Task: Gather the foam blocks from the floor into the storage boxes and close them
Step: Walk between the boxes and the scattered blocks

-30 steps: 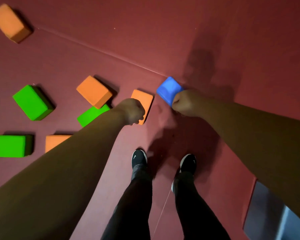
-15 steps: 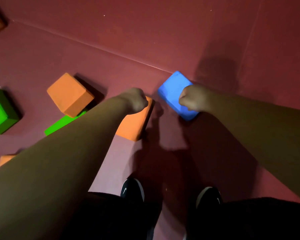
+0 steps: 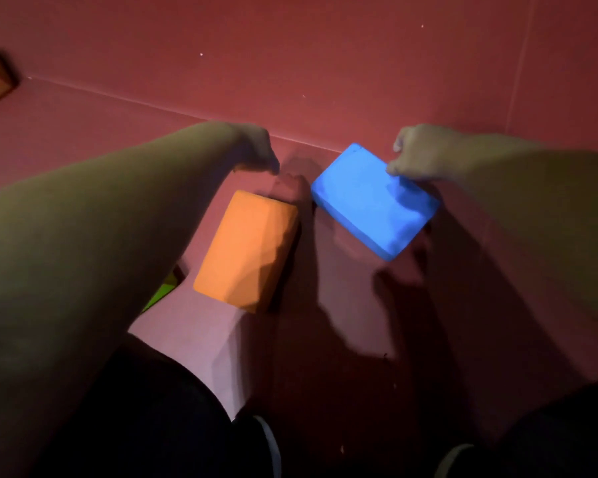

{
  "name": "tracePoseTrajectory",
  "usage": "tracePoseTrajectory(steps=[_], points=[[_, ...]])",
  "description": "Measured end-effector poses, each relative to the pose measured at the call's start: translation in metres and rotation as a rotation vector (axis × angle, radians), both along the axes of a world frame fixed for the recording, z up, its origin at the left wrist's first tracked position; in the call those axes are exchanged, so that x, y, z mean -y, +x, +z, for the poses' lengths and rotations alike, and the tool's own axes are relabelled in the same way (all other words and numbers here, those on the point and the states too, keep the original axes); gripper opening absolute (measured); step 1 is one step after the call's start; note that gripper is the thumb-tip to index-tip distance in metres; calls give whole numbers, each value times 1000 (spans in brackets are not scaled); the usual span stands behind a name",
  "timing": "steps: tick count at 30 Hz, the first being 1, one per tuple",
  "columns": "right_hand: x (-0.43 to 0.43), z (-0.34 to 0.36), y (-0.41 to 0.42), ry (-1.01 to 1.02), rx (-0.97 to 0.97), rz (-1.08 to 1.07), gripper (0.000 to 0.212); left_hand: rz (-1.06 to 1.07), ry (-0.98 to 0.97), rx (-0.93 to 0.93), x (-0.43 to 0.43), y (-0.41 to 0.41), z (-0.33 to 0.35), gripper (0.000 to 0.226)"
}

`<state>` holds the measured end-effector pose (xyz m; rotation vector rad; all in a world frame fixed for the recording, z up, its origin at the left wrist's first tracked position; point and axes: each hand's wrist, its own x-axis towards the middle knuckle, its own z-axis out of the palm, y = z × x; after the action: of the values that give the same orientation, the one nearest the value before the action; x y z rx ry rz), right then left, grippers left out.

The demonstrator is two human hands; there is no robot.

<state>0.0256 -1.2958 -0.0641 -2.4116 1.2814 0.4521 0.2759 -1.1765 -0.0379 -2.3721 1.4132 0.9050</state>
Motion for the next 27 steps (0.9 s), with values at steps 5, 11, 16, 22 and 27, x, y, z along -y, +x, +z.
tracePoseTrajectory(steps=[5,11,16,22,27], points=[[-9,-5,-9,86,-64,-16,66,136,185,-111,-32,-4,-19,47],[-3,-16,-19,158,-153,-96,51,231,215,-113,-43,11,-31,70],[-20,3,-26,239,-190,-200,55,233,318,-93,-53,19,-40,79],[-27,-15,-38,386,-241,-259,61,344,462,-183,-46,19,-62,85],[-21,-44,-45,518,-231,-357,62,357,330,-199,-37,7,-56,68]])
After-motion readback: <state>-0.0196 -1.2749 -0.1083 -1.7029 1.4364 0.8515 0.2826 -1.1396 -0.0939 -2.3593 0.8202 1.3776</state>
